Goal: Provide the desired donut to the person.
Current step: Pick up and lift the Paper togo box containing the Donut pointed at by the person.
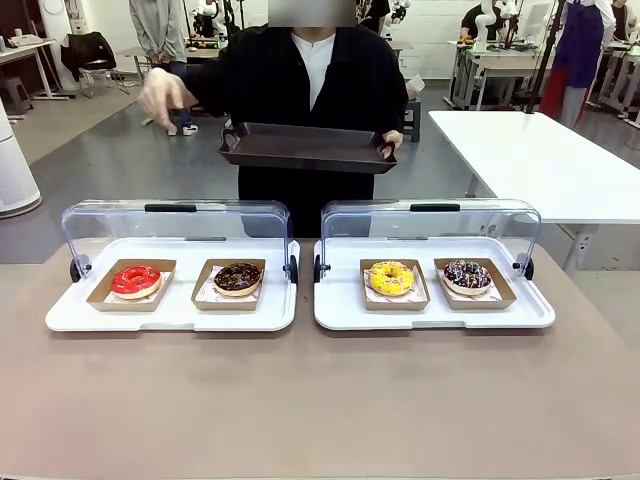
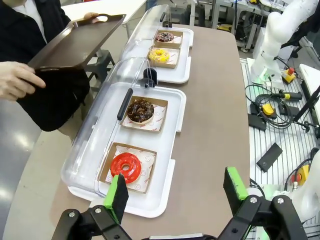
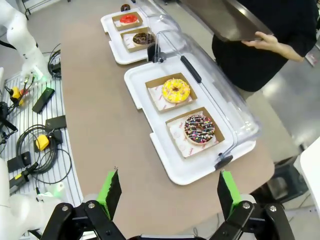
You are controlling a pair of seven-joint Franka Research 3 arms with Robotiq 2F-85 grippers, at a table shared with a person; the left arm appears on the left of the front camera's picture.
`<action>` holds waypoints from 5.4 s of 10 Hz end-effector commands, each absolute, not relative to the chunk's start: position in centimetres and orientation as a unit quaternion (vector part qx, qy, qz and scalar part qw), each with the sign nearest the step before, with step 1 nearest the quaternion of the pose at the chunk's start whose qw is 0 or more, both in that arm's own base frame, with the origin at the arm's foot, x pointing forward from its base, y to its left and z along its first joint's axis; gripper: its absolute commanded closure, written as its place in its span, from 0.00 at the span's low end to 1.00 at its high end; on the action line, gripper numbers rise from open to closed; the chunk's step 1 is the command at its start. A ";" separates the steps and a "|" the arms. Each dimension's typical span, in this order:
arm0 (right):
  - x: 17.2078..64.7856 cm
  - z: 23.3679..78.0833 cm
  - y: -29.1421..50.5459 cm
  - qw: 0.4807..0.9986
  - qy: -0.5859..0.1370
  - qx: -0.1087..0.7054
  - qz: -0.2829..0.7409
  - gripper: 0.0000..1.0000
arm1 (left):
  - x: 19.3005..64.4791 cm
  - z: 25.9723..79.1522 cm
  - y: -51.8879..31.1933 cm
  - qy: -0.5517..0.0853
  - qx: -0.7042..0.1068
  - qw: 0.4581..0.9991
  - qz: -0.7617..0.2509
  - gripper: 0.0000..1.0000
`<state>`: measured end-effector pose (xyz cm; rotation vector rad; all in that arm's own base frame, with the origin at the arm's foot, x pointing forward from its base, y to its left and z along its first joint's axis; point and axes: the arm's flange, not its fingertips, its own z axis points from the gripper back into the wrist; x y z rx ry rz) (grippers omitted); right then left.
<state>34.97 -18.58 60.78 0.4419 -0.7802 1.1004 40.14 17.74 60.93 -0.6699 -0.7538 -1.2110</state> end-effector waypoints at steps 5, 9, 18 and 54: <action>34.7 61.4 -18.4 0.718 -0.394 0.230 0.525 0.00 | 40.1 61.1 17.7 -0.339 -0.302 0.704 -0.547 0.00; 34.8 61.5 -18.6 0.694 -0.447 0.247 0.508 0.00 | 40.1 61.1 17.7 -0.339 -0.302 0.704 -0.547 0.00; 34.7 61.8 -18.5 0.698 -0.444 0.255 0.500 0.00 | 40.1 61.1 17.7 -0.339 -0.302 0.704 -0.547 0.00; 34.7 61.8 -18.5 0.698 -0.444 0.255 0.500 0.00 | 46.0 37.1 -4.6 -0.024 0.049 0.678 -0.733 0.00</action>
